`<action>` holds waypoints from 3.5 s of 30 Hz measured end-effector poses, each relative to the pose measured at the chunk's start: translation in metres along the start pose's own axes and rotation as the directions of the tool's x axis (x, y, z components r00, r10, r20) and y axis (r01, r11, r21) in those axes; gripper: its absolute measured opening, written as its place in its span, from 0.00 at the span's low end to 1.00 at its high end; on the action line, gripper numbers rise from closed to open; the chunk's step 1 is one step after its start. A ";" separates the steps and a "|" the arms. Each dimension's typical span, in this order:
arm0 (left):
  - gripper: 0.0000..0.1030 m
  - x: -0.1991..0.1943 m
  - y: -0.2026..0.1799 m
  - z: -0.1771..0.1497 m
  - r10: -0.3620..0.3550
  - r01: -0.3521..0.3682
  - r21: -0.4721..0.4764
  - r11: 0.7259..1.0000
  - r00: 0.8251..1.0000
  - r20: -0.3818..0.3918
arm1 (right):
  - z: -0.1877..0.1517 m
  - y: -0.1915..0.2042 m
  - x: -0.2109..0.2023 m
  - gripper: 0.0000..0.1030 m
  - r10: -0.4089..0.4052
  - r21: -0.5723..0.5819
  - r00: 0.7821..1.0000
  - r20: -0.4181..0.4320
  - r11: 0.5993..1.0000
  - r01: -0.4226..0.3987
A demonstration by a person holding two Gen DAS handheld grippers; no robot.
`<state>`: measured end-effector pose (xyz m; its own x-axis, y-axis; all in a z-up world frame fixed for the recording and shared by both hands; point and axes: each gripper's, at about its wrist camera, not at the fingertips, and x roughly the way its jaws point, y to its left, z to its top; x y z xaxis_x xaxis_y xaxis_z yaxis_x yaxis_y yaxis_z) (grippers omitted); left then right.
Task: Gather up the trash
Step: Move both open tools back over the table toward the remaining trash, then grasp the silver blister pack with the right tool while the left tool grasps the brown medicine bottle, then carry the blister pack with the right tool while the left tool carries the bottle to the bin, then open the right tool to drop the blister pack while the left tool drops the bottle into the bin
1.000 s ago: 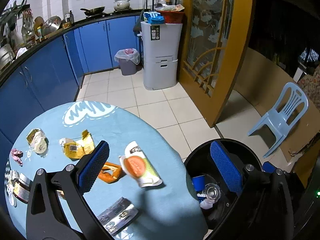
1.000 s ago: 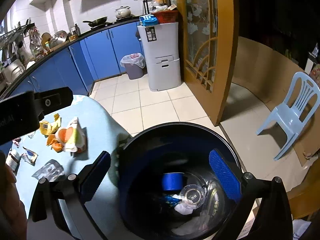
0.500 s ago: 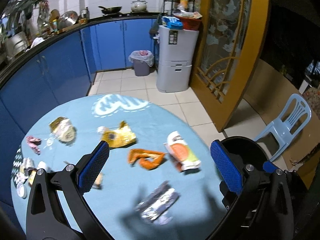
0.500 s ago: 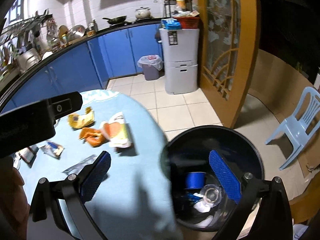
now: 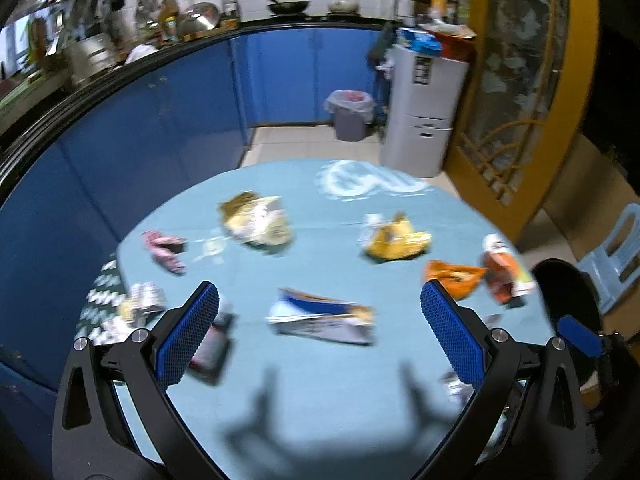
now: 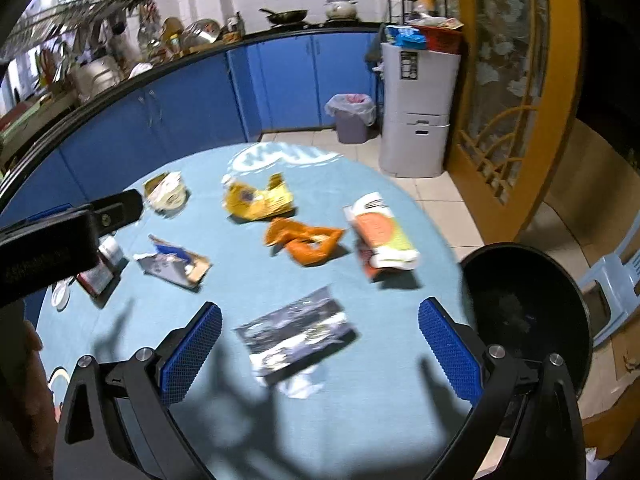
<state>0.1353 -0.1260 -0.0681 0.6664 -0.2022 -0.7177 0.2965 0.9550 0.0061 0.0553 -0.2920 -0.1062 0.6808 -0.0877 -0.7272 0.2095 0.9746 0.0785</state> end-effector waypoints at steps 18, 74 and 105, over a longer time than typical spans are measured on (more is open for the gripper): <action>0.97 0.067 0.074 -0.035 0.063 -0.069 -0.033 0.997 0.985 -0.163 | -0.008 0.031 0.041 0.93 -0.033 0.006 0.994 -0.109 0.999 0.034; 0.45 0.028 -0.108 0.000 -0.113 0.126 0.150 0.981 0.989 -0.090 | -0.014 -0.089 -0.022 0.24 -0.044 0.158 0.998 0.052 0.987 0.036; 0.78 0.037 -0.323 0.012 -0.311 0.347 0.337 0.875 0.937 -0.159 | -0.038 -0.227 -0.019 0.25 -0.174 0.342 0.984 0.047 0.928 0.148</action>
<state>0.0726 -0.4442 -0.0888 0.4234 -0.4519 -0.7852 0.7213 0.6925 -0.0096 -0.0322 -0.5038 -0.1363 0.6662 -0.2655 -0.6969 0.5352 0.8210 0.1989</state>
